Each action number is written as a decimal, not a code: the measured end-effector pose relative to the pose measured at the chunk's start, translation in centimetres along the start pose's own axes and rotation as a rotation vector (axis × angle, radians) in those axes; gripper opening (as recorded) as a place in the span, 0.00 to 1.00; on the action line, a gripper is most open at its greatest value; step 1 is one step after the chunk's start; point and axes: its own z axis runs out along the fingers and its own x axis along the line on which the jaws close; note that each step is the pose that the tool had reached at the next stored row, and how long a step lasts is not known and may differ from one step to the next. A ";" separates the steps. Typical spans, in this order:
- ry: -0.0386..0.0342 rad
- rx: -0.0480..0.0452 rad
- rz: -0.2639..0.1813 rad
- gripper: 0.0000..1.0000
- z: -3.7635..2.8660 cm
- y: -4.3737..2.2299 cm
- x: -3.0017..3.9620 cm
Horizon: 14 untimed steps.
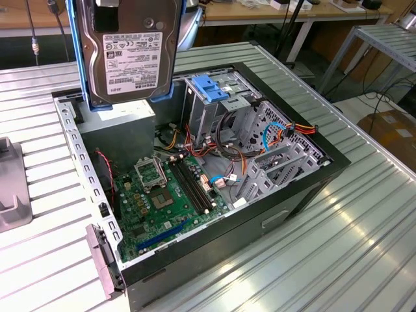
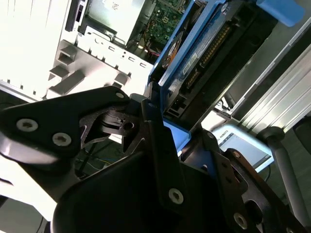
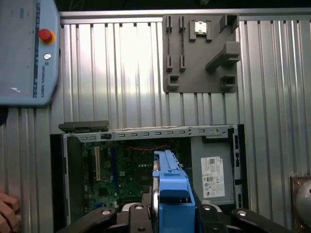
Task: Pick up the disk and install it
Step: 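Pick up the disk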
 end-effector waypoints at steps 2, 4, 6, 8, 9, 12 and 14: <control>0.0000 0.0000 0.000 0.37 -0.01 -0.04 0.08; 0.0000 0.0000 0.000 0.37 -0.01 -0.08 0.15; 0.0000 0.0000 0.000 0.37 -0.01 -0.11 0.22; 0.0000 0.0000 0.000 0.37 -0.02 -0.15 0.30; 0.0000 0.0000 0.000 0.37 -0.02 -0.17 0.34; 0.0000 0.0000 0.000 0.37 -0.03 -0.24 0.45; 0.0000 0.0000 0.000 0.37 -0.03 -0.27 0.52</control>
